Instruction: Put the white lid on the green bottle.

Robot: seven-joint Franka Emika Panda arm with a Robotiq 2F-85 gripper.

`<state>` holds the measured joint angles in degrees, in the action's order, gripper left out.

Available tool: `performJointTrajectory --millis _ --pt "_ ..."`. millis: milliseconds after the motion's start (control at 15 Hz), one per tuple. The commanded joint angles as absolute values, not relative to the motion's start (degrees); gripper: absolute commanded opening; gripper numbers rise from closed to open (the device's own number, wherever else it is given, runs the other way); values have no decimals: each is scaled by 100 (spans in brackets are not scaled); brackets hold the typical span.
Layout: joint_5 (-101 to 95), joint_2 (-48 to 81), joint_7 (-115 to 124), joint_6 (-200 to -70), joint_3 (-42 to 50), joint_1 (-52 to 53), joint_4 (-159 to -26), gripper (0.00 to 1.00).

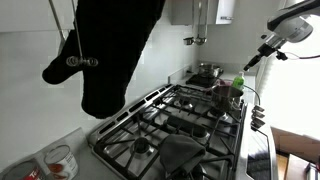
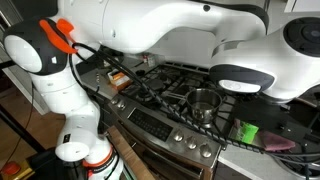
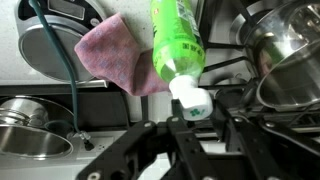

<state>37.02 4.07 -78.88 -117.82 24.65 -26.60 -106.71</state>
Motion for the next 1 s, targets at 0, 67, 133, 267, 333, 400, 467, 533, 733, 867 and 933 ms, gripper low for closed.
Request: performJointTrajectory --millis 0,67,133,267,333,400,467,533,733,867,933 --pt "3883 593 -7978 -11853 2396 -2703 -10488 8" --pt "3880 613 -7984 -11874 2381 -2707 -10474 8" --pt "3882 630 -7968 -11862 2367 -2712 -10455 8" --pt "3858 660 -7964 -11853 2350 -2720 -10436 8" --pt "3836 676 -7975 -11873 2344 -2723 -10432 8" --pt "3809 681 -7947 -11856 2344 -2727 -10436 8" --pt "3812 685 -7952 -11869 2341 -2730 -10450 8" --pt "3812 691 -7942 -11864 2340 -2734 -10454 8" --pt "3844 703 -7976 -11872 2328 -2741 -10464 8" --pt "3847 702 -7984 -11865 2321 -2740 -10470 8" --pt "3846 700 -8001 -11873 2316 -2738 -10480 8"
